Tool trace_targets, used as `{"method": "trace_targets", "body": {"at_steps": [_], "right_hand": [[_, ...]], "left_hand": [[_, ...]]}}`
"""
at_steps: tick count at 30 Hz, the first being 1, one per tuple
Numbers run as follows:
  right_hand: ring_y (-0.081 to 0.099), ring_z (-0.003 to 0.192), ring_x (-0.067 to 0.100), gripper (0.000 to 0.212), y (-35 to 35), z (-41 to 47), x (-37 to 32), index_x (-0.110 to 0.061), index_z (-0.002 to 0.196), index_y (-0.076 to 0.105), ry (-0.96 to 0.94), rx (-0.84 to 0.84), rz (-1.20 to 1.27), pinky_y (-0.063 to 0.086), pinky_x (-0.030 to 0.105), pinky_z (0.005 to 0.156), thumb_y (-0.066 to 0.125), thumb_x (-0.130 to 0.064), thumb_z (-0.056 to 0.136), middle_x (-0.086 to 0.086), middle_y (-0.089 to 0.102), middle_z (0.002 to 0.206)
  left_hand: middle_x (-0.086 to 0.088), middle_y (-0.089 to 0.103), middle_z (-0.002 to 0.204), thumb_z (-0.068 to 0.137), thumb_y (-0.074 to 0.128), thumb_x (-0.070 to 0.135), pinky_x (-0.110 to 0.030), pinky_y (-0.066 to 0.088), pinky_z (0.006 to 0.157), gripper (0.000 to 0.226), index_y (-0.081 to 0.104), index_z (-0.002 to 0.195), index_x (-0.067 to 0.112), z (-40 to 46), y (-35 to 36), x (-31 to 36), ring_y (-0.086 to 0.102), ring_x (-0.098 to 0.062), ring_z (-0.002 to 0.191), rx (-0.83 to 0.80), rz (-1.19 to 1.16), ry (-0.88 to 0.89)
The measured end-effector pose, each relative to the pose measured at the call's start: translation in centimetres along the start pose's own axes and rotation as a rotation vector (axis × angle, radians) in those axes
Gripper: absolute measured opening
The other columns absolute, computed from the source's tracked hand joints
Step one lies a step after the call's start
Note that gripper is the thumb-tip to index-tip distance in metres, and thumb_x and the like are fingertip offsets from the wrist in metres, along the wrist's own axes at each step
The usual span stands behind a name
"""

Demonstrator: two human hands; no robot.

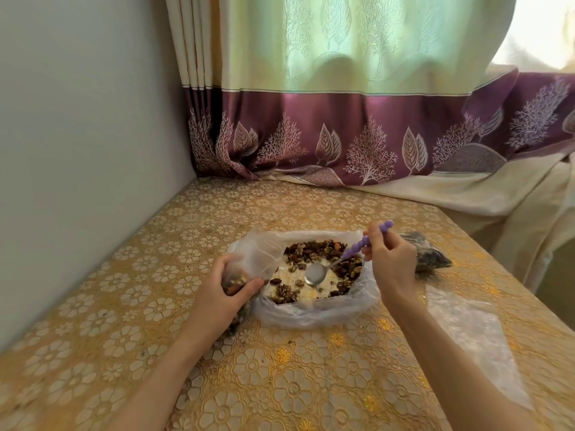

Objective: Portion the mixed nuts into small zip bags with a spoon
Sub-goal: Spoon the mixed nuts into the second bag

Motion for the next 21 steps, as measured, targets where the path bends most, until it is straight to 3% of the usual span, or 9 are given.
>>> {"method": "trace_targets", "body": {"at_steps": [5, 9, 12, 16, 21], "right_hand": [[0.063, 0.057, 0.005, 0.029, 1.8, -0.6, 0.4, -0.01, 0.074, 0.063, 0.039, -0.138, 0.041, 0.05, 0.02, 0.061, 0.048, -0.017, 0.098, -0.003, 0.068, 0.056], [0.062, 0.066, 0.018, 0.029, 3.2, -1.6, 1.5, -0.004, 0.078, 0.065, 0.172, -0.258, 0.108, 0.052, 0.024, 0.063, 0.049, -0.017, 0.098, 0.002, 0.069, 0.06], [0.056, 0.062, 0.015, 0.029, 3.8, -2.3, 2.0, 0.0, 0.08, 0.067, 0.252, -0.332, 0.136, 0.048, 0.019, 0.056, 0.052, -0.018, 0.096, 0.006, 0.068, 0.063], [0.045, 0.05, 0.009, 0.03, 3.5, -2.7, 2.9, 0.0, 0.077, 0.068, 0.323, -0.329, 0.101, 0.034, 0.018, 0.044, 0.058, -0.023, 0.093, 0.005, 0.056, 0.062], [0.048, 0.046, 0.01, 0.03, 2.1, -2.1, 3.2, 0.0, 0.071, 0.066, 0.363, -0.232, 0.156, 0.037, 0.019, 0.042, 0.056, -0.017, 0.094, 0.009, 0.059, 0.061]], "left_hand": [[0.016, 0.058, 0.101, 0.062, 0.065, 0.056, -0.004, 0.042, 0.061, 0.059, 0.049, 0.114, 0.032, 0.0, -0.1, 0.0, 0.055, 0.013, 0.081, 0.004, 0.009, -0.019], [0.018, 0.057, 0.099, 0.062, 0.065, 0.056, -0.002, 0.041, 0.061, 0.053, 0.049, 0.109, 0.036, -0.1, -0.3, 0.2, 0.053, 0.018, 0.081, 0.015, 0.007, -0.012], [0.021, 0.055, 0.099, 0.062, 0.065, 0.055, -0.003, 0.041, 0.061, 0.049, 0.047, 0.105, 0.041, -0.2, -0.3, 0.3, 0.052, 0.02, 0.081, 0.01, 0.009, -0.02], [0.022, 0.054, 0.099, 0.062, 0.065, 0.056, -0.008, 0.039, 0.064, 0.044, 0.045, 0.101, 0.048, -0.2, -0.3, 0.3, 0.053, 0.013, 0.085, 0.012, 0.008, -0.029], [0.021, 0.054, 0.104, 0.063, 0.065, 0.056, -0.007, 0.038, 0.066, 0.051, 0.047, 0.108, 0.04, -0.1, -0.2, 0.2, 0.052, 0.01, 0.089, 0.008, 0.012, -0.024]]}}
Point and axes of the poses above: each hand's wrist, its own z-axis towards the middle knuckle, its own y-axis out of the palm, x = y × z, the point moved 9 cm from there along z, towards the middle knuckle
